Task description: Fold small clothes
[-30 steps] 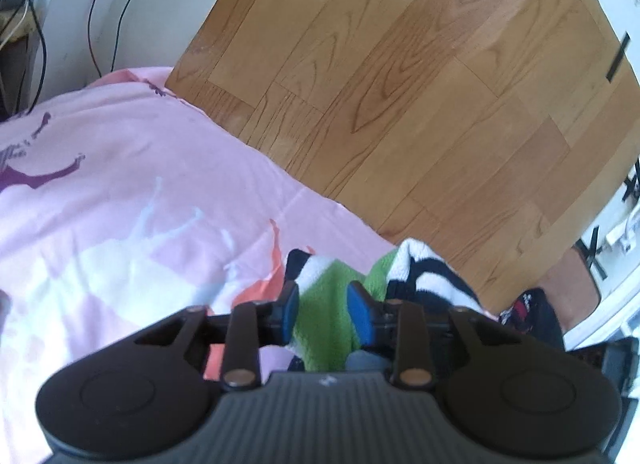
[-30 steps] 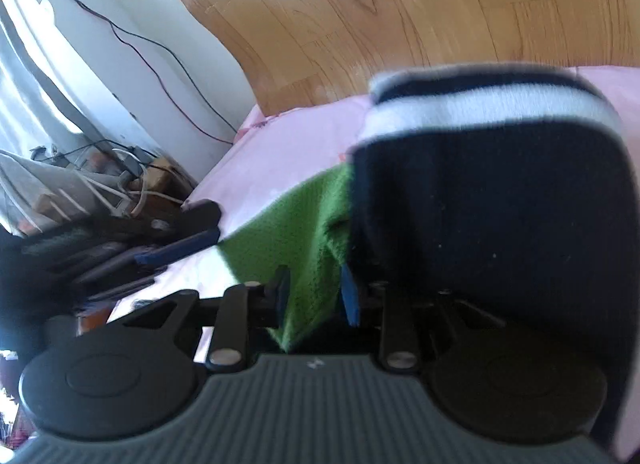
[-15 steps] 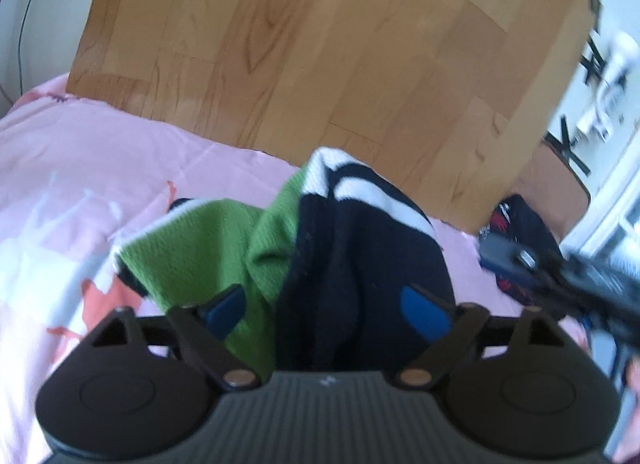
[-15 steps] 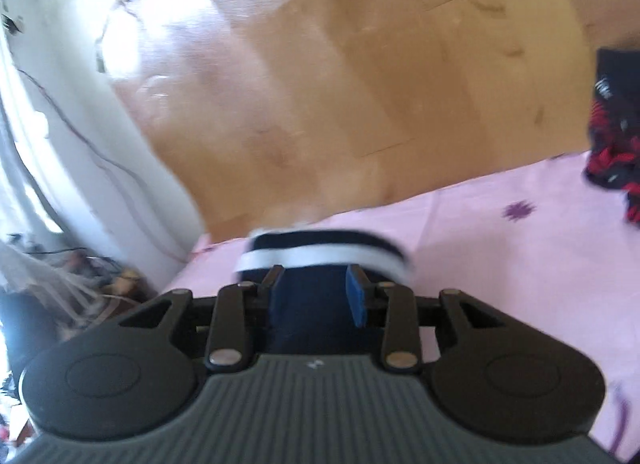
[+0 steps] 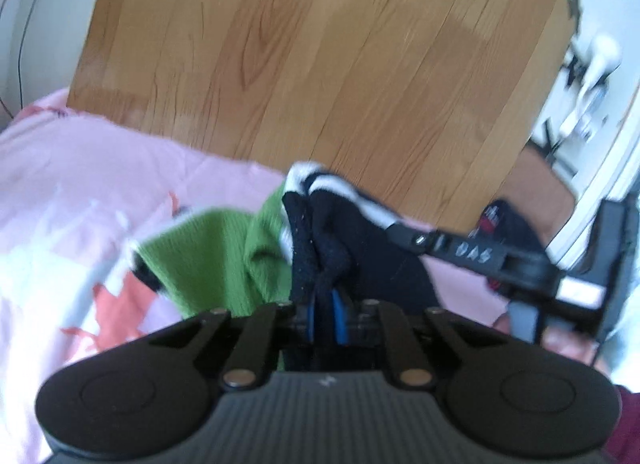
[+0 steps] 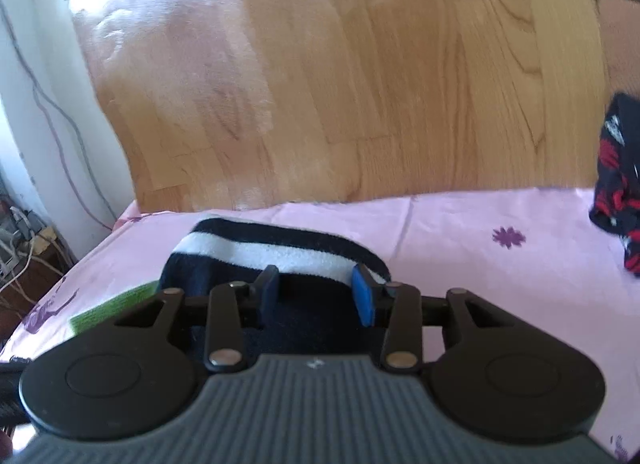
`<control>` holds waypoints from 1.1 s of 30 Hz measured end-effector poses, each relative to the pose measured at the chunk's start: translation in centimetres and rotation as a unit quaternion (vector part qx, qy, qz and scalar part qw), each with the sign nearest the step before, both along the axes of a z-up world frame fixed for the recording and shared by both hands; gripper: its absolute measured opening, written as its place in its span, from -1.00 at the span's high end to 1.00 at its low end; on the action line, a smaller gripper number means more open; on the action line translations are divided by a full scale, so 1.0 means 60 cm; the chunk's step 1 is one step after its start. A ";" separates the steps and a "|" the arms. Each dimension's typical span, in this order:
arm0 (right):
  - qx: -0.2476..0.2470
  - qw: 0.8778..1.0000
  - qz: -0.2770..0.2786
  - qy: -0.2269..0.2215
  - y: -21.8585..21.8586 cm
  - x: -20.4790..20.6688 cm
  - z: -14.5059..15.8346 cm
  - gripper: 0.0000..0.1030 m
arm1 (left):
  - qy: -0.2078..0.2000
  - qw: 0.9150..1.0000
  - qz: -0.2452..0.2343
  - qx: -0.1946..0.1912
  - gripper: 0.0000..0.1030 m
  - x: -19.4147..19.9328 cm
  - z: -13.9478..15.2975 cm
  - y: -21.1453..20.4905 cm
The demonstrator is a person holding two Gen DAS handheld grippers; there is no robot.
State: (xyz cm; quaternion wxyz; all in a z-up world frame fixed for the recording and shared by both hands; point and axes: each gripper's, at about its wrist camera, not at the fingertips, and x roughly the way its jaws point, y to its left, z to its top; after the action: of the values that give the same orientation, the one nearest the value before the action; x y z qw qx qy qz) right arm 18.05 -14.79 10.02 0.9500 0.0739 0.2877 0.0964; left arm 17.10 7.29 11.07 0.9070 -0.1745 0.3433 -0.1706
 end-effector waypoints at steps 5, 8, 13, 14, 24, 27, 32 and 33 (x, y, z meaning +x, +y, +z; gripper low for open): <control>-0.006 0.998 0.058 -0.005 0.054 -0.001 0.007 0.18 | -0.016 1.000 -0.004 -0.004 0.85 -0.024 0.015 0.017; -0.027 0.996 0.085 0.023 0.096 0.013 -0.016 0.17 | 0.000 1.000 0.011 0.015 0.85 -0.024 -0.005 0.023; -0.080 0.993 0.091 0.012 0.131 0.011 -0.039 0.15 | 0.037 0.999 0.024 0.000 0.85 -0.014 -0.049 0.034; -0.082 0.992 0.093 0.010 0.129 0.010 -0.040 0.15 | 0.036 0.999 0.023 0.002 0.84 -0.014 -0.051 0.032; -0.078 0.992 0.097 -0.004 0.124 0.007 -0.040 0.15 | 0.009 0.999 0.016 0.052 0.76 -0.024 -0.057 0.009; -0.036 0.995 0.097 0.006 0.103 0.002 -0.016 0.16 | 0.005 0.999 0.014 0.052 0.75 -0.026 -0.058 0.009; 0.003 0.998 0.058 -0.037 0.048 -0.033 0.027 0.16 | 0.006 0.999 0.012 0.045 0.75 -0.025 -0.058 0.013; 0.008 0.998 0.044 -0.039 0.035 -0.037 0.030 0.16 | 0.006 0.999 0.012 0.045 0.75 -0.025 -0.059 0.013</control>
State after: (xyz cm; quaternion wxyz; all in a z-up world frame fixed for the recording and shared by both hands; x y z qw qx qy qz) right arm 15.84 -12.67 11.84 0.9545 0.0653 0.2530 0.1435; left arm 15.58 8.07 7.54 0.9138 -0.1384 0.3540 -0.1433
